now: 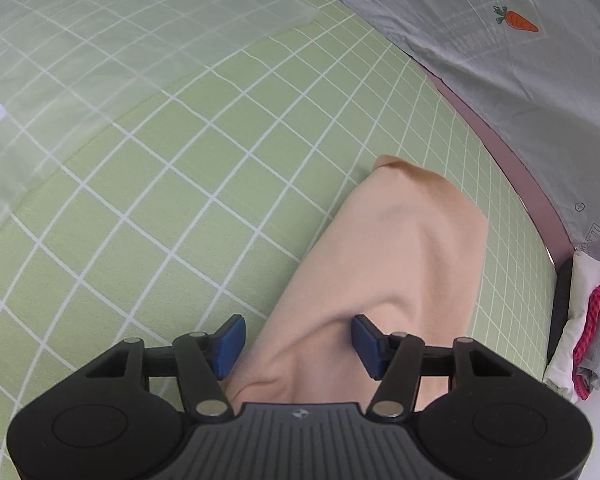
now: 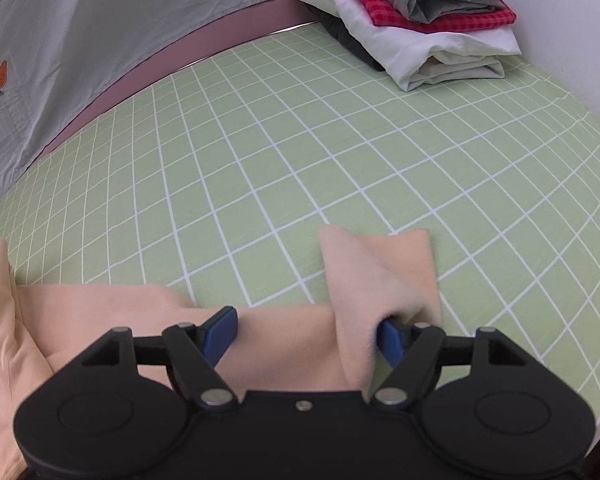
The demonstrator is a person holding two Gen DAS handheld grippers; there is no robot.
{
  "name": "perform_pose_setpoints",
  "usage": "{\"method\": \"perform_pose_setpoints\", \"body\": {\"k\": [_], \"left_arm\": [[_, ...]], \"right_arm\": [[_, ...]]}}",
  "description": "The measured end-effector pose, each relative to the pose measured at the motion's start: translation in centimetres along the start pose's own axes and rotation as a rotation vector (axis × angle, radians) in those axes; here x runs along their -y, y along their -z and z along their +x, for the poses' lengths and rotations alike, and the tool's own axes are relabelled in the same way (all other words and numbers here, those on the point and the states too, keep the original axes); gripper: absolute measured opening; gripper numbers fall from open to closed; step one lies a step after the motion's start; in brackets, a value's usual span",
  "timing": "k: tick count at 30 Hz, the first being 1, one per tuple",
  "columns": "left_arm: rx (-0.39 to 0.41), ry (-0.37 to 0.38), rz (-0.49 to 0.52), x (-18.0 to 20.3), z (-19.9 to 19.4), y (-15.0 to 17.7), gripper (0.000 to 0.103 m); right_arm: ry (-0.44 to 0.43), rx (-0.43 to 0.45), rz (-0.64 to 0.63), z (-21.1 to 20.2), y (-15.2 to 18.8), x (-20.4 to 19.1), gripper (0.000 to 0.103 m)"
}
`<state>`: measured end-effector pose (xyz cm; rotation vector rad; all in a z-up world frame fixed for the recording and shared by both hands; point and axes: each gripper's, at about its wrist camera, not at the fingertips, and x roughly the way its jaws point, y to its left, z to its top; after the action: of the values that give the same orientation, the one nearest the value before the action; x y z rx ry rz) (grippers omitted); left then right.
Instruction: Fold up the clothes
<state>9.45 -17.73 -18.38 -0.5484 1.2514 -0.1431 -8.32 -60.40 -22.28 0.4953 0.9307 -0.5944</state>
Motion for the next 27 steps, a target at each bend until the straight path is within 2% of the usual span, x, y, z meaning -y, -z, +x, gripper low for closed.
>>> {"method": "perform_pose_setpoints", "body": {"k": [2,4,8,14,18,21,23,24,26,27], "left_arm": [[-0.007,0.012,0.0,0.2,0.3,-0.2,0.041],[-0.011,0.03,0.018,0.4,0.4,-0.4,0.025],[0.009,0.039,0.05,0.5,0.1,-0.7,0.011],[0.107,-0.023,0.125,-0.4,-2.7,-2.1,0.009],[0.256,-0.097,0.081,-3.2,-6.7,-4.4,0.009],[0.383,-0.148,0.031,-5.4,-10.2,-6.4,0.009],[0.428,-0.167,0.032,-5.9,-12.1,-7.3,0.009],[0.451,-0.176,0.032,-6.2,-13.0,-7.8,0.009],[0.479,-0.178,0.043,-6.2,-14.4,-8.0,0.008],[0.486,-0.178,0.054,-6.0,-14.8,-7.7,0.008]], "right_arm": [[0.005,0.008,0.001,-0.1,-0.1,0.2,0.074],[0.015,0.013,0.019,-0.2,0.0,0.5,0.074],[0.052,0.02,0.051,-0.8,0.7,0.9,0.075],[0.074,0.021,0.067,-1.2,2.0,0.1,0.077],[0.069,0.013,0.021,-1.1,2.6,-2.1,0.078],[-0.034,0.002,-0.021,-1.1,3.2,-4.6,0.08],[-0.099,-0.008,-0.091,-1.0,3.7,-6.9,0.08],[-0.137,-0.013,-0.134,-1.0,4.0,-8.1,0.078],[-0.222,-0.028,-0.224,-1.0,4.6,-10.4,0.059],[-0.253,-0.044,-0.27,-0.9,5.0,-11.5,0.04]]}}
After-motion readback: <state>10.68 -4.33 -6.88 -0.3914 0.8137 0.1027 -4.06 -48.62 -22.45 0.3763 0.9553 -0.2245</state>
